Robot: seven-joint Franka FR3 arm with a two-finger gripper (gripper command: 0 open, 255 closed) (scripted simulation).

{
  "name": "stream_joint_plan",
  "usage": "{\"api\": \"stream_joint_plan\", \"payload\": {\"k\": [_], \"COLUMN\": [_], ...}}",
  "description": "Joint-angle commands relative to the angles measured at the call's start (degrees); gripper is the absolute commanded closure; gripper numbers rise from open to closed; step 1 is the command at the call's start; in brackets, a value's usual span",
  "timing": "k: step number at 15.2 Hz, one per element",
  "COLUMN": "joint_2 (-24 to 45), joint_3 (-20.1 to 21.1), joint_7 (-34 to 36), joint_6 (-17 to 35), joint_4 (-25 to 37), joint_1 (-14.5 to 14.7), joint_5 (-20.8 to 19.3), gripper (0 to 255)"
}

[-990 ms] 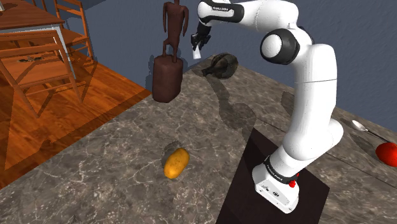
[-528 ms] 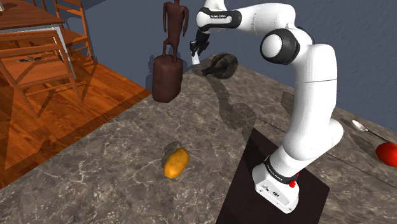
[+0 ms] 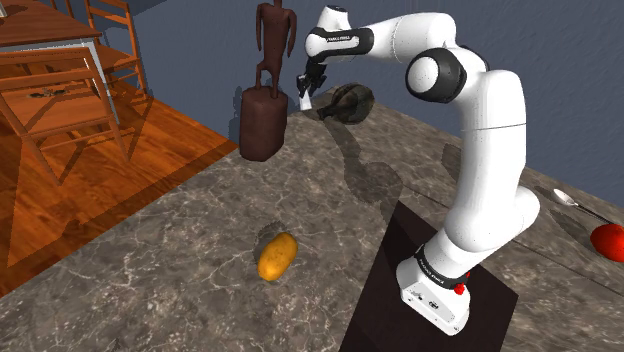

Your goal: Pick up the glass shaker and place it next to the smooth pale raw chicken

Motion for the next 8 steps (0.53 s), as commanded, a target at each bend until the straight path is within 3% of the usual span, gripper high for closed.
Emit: {"api": "stream_joint_plan", "payload": {"k": [1, 8], "joint_2": [0.38, 2.42], "joint_3": [-0.02, -0.12], "joint_7": [-0.03, 0.08], "joint_6": [1.41, 5.54], "joint_4": [-0.99, -3.09], "joint_1": [-0.05, -0.03], "joint_5": [-0.02, -0.16], "gripper": [255, 255]}}
